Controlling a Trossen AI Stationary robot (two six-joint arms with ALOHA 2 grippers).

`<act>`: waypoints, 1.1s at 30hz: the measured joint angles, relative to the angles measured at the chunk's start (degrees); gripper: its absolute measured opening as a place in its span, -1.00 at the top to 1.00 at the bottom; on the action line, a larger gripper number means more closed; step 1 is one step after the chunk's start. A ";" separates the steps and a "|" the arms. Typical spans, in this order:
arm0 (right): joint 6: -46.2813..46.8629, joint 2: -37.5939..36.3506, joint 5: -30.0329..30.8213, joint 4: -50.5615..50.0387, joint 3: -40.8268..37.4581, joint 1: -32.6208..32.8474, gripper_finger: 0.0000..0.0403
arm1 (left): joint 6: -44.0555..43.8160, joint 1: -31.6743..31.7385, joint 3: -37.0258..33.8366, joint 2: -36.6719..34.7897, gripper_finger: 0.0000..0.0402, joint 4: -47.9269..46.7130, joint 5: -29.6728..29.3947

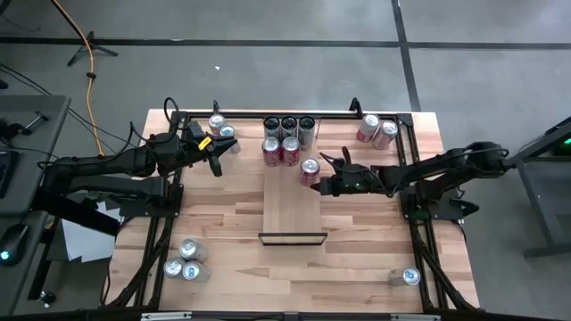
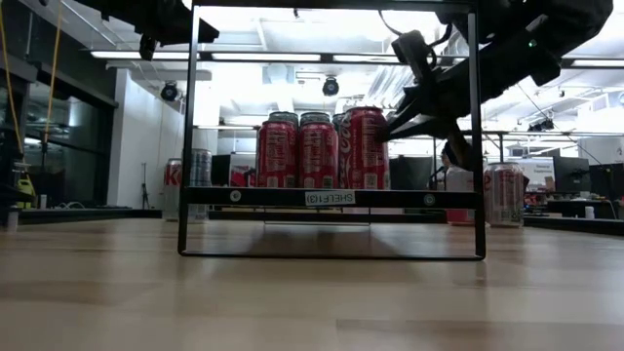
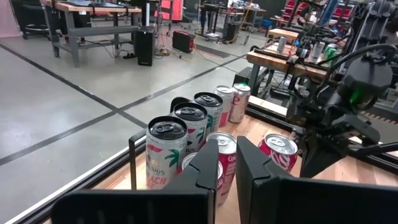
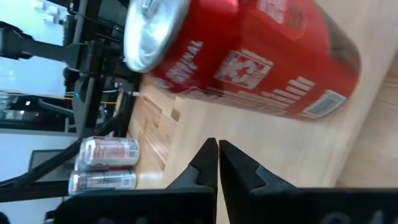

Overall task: Place canned beverage on shelf
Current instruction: Put the red-white soda can on the shelf aligned with the other red-white soda can

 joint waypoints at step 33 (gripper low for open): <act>2.49 4.97 1.28 7.77 0.02 -7.24 1.00 | 0.00 0.00 0.00 0.00 0.98 -0.98 -0.85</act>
